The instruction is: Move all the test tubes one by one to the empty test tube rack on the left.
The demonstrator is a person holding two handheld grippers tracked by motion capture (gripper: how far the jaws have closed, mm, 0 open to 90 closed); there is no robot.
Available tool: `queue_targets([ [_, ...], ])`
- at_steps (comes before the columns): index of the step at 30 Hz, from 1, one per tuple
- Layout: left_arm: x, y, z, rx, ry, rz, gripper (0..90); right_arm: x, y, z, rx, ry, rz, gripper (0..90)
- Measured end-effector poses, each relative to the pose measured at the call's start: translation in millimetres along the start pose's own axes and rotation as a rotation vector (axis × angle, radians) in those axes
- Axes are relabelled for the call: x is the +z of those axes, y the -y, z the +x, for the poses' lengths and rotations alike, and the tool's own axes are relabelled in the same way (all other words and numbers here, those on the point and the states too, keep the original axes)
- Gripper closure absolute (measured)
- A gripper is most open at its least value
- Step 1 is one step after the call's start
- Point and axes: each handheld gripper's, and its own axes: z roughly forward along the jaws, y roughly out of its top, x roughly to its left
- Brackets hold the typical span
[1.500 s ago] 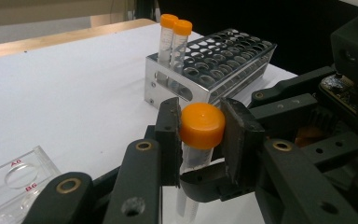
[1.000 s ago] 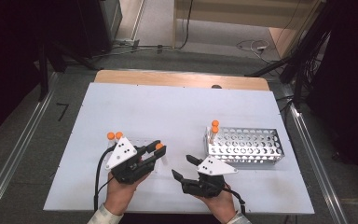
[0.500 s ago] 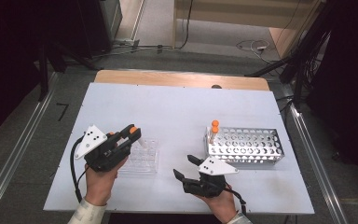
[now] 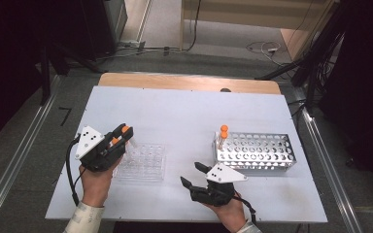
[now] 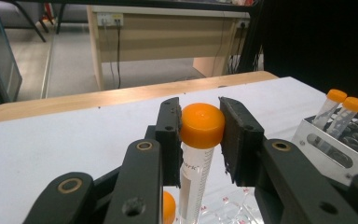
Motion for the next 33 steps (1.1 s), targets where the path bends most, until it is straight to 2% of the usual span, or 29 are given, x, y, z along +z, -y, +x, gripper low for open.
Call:
queue_targets([
  [6, 7.4, 8.2, 0.4, 0.011, -0.005, 0.048, 70.4, -0.5, -0.2, -0.5, 0.002, 0.002, 0.000, 33.3],
  [10, 10.2, 14.4, -2.5, 0.048, -0.013, 0.085, 70.3, -1.6, 0.1, 0.8, -0.001, 0.001, 0.001, 33.6],
  [14, 12.4, 21.6, -2.3, 0.055, -0.015, 0.124, 70.2, -2.2, -0.2, -0.7, -0.001, 0.004, -0.001, 34.1],
  [15, 12.0, 23.7, -2.8, 0.055, -0.015, 0.113, 70.3, -2.3, -0.4, -1.0, 0.001, 0.005, -0.001, 34.1],
  [18, 11.3, 23.4, -7.0, 0.089, -0.028, 0.124, 70.2, -2.6, -0.6, -1.8, -0.002, 0.008, -0.005, 34.1],
  [21, 10.8, 23.9, -9.0, 0.104, -0.037, 0.123, 70.0, -2.5, -0.5, -1.5, -0.001, 0.008, -0.004, 34.1],
  [27, 10.8, 23.6, -8.9, 0.100, -0.031, 0.123, 63.7, -1.5, 0.3, -0.8, -0.003, 0.005, 0.001, 34.1],
  [33, 9.4, 23.2, -8.1, 0.075, -0.026, 0.105, 56.0, -1.4, 0.5, -2.2, 0.000, 0.005, 0.000, 34.1],
])
